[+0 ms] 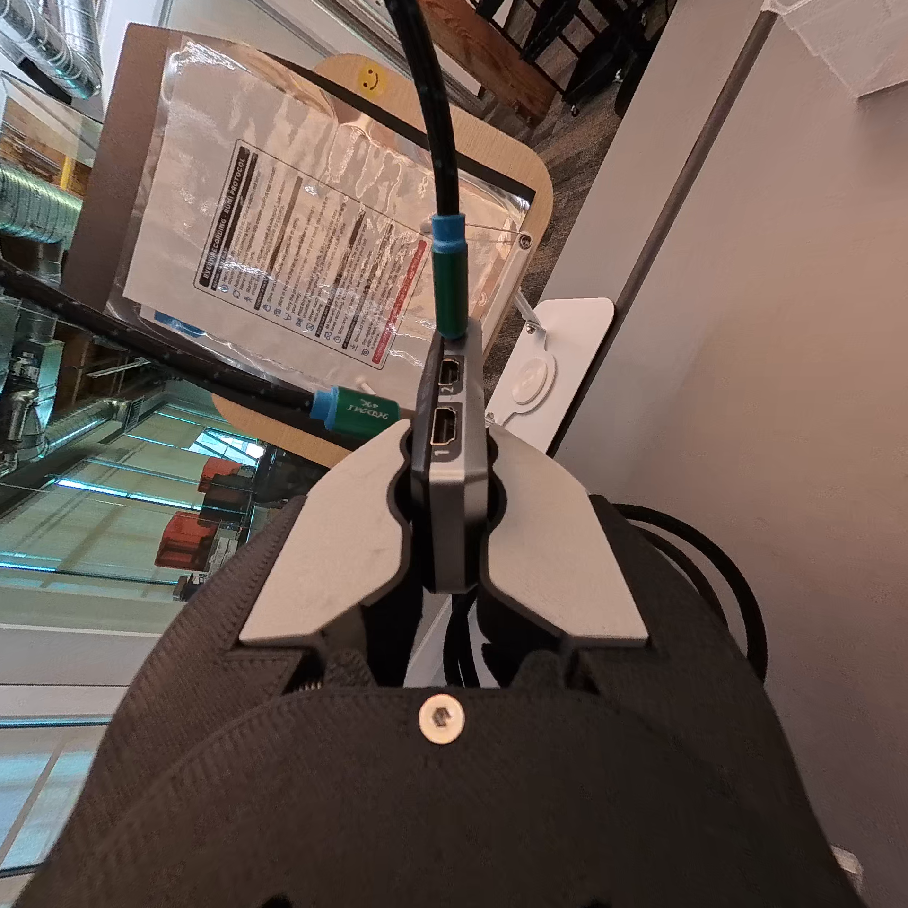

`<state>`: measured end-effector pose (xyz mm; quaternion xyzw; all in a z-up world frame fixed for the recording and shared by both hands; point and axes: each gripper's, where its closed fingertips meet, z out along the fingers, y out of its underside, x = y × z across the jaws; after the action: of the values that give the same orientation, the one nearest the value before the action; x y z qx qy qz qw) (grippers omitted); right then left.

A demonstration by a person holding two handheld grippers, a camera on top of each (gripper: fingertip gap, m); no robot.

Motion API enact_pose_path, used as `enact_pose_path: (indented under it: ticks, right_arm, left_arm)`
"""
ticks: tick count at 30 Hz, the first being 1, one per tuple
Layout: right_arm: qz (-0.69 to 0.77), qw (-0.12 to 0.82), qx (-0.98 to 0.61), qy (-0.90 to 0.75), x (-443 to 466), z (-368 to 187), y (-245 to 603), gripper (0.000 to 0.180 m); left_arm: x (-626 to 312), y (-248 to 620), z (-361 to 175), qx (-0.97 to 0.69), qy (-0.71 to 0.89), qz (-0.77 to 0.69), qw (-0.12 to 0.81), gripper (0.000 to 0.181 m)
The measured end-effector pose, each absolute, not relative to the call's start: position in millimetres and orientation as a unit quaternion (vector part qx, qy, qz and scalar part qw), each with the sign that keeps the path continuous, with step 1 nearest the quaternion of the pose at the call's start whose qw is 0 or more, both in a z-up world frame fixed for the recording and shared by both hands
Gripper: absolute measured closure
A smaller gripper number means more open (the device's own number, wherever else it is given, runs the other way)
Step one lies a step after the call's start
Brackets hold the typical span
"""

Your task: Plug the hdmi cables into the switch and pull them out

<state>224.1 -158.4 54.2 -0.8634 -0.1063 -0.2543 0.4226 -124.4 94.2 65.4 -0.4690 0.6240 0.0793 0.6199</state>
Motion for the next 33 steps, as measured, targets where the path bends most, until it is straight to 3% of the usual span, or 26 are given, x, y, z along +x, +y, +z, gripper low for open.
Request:
enact_pose_path:
  ticks: [2, 7, 12, 21, 27, 33]
  right_arm:
    - [-0.194, 0.451, -0.864, -0.109, 214, 50, -149, 0.179]
    - [-0.168, 0.379, -0.902, -0.118, 218, 15, -155, 0.179]
    - [-0.186, 0.391, -0.896, -0.100, 223, 25, -159, 0.179]
    - [-0.340, 0.348, -0.846, -0.219, 220, 47, -176, 0.179]
    - [-0.268, 0.254, -0.875, -0.314, 195, -7, -153, 0.179]
    - [-0.166, 0.233, -0.891, -0.353, 177, -54, -124, 0.179]
  left_arm:
    - [-125, 95, 65, -0.471, 0.623, 0.079, 0.620, 0.158]
    - [-124, 95, 64, -0.471, 0.625, 0.079, 0.618, 0.158]
    - [-125, 95, 64, -0.472, 0.625, 0.079, 0.616, 0.158]
    - [-124, 95, 62, -0.473, 0.627, 0.078, 0.614, 0.158]
    - [-123, 94, 60, -0.472, 0.631, 0.079, 0.610, 0.158]
    - [-123, 95, 60, -0.473, 0.630, 0.077, 0.610, 0.158]
